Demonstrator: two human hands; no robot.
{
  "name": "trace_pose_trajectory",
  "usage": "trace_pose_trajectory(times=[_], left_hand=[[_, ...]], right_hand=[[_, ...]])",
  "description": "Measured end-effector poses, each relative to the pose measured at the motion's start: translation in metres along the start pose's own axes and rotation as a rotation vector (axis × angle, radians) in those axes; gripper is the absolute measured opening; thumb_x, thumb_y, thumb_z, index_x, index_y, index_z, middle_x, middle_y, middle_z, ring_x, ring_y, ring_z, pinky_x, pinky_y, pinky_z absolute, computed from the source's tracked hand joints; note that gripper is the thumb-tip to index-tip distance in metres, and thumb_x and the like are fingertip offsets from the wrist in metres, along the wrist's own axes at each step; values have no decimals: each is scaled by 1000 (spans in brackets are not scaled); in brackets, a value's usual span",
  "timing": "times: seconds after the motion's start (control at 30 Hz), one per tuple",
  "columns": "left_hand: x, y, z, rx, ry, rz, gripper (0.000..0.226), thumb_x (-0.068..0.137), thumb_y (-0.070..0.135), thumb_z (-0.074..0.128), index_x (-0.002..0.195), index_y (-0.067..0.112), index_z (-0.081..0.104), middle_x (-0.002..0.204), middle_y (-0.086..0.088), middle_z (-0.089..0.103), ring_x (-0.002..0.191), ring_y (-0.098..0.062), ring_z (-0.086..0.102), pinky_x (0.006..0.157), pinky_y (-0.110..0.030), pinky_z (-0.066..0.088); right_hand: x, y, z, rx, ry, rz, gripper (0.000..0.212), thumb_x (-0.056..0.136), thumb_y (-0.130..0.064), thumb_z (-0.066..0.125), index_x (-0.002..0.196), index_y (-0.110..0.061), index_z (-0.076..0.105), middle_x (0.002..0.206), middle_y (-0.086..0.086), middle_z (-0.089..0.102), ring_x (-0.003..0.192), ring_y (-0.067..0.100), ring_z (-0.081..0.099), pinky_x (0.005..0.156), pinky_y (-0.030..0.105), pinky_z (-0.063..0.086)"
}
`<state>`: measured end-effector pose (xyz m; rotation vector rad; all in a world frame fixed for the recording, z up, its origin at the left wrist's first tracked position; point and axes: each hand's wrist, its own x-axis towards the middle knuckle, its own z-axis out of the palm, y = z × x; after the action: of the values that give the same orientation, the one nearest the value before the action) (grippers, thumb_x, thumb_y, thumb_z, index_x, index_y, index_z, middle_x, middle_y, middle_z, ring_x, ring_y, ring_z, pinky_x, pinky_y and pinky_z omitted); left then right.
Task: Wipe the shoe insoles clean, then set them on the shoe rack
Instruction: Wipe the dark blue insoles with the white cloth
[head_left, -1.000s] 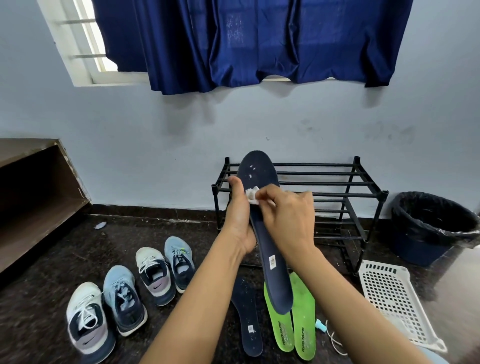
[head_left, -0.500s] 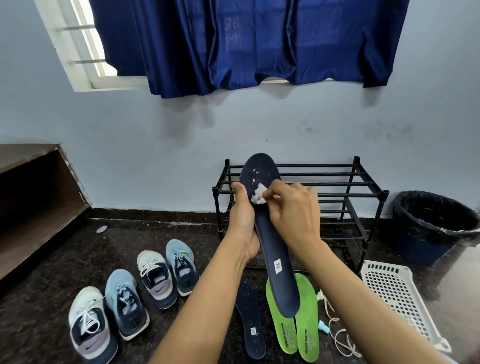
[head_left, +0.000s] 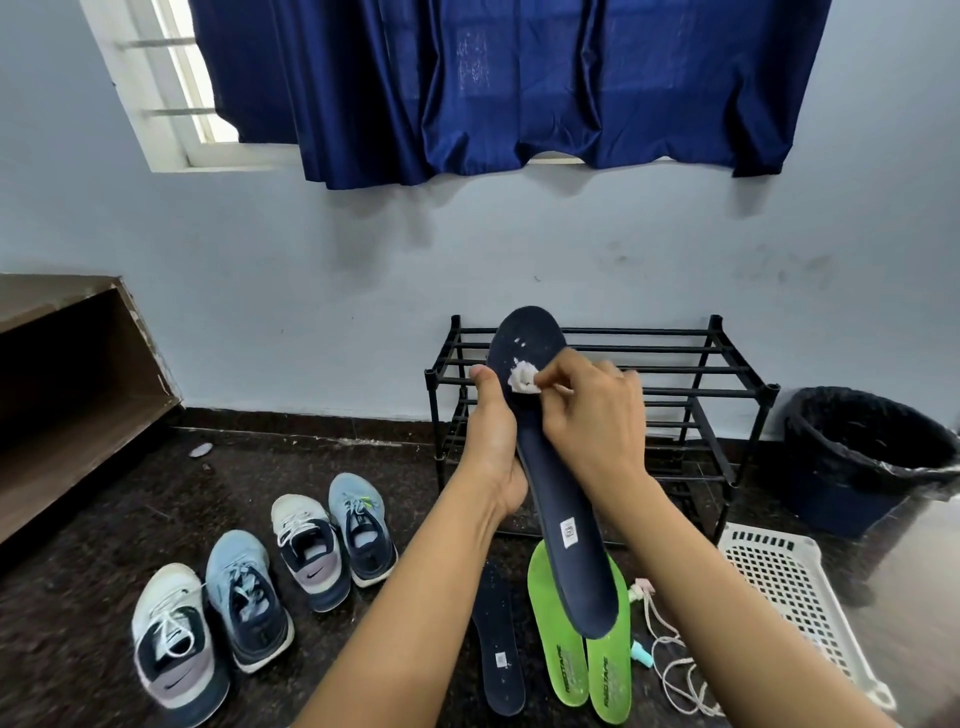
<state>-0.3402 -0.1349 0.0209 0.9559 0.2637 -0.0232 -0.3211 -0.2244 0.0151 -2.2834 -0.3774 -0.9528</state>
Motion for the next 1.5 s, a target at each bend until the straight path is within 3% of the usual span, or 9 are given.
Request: trace_pose_trajectory(times=[0.17,0.37,0.53,0.7,0.8,0.93,1.17,1.4,1.5], left_hand=[[-4,-5,6,-44,-39,-7,65,97,64,24,100,16,68,82,-7,75,73,-18,72,66,-30,57],[1,2,-3,-36,68,28,68,96,65,25,95,13,68,77,-6,73,71,-20,70,62,-27,57],[-5,-2,2,-81,40,37,61,98,61,27,104,14,66,83,-7,74,78,-21,70,75,-34,56],[-8,-3,7,-77,9,26,59,98,60,28,96,16,67,80,-5,75,72,-17,71,67,-29,57],[-6,1,6,-72,38,30,61,98,62,28,100,15,67,81,-7,75,68,-19,71,59,-28,58],[-5,1,3,-60,65,39,64,97,63,26,101,14,67,82,-7,74,71,-20,71,62,-29,58],[-12,-4,8,-68,61,72,58,100,58,29,107,14,66,98,-8,74,96,-23,69,88,-38,54],[-7,5,-1,-82,81,53,60,99,59,28,98,12,66,76,-5,73,69,-19,69,64,-29,57],[-9,1,1,-81,70,60,60,99,59,29,109,12,65,90,-7,74,80,-21,71,72,-32,58]], right_hand=[[13,5,-5,4,76,105,14,74,-9,58,82,-20,62,73,-5,66,75,24,53,75,38,33],[-18,-8,8,0,-47,-80,20,70,-1,60,79,-19,59,67,-4,63,66,24,52,66,32,29],[-1,-4,3,-104,46,-5,15,71,-8,63,78,-21,60,64,-4,63,67,25,55,67,34,32],[9,5,-4,-57,100,160,13,76,-9,58,84,-19,62,73,-3,66,75,25,54,72,32,25],[-4,1,-2,-51,23,101,14,76,-7,57,83,-19,61,74,-1,65,76,26,53,69,32,25],[-17,-2,2,-138,-22,36,16,73,-4,61,80,-18,60,66,-1,64,70,28,54,66,34,26],[0,11,-6,-81,26,197,15,78,-4,55,85,-17,58,78,0,65,78,28,53,69,33,23],[-28,-3,3,-69,-96,52,15,77,-3,59,83,-17,59,71,1,64,73,29,54,65,34,29],[-12,2,2,-47,-30,102,15,76,-4,59,84,-16,60,73,0,66,73,30,55,67,36,32]])
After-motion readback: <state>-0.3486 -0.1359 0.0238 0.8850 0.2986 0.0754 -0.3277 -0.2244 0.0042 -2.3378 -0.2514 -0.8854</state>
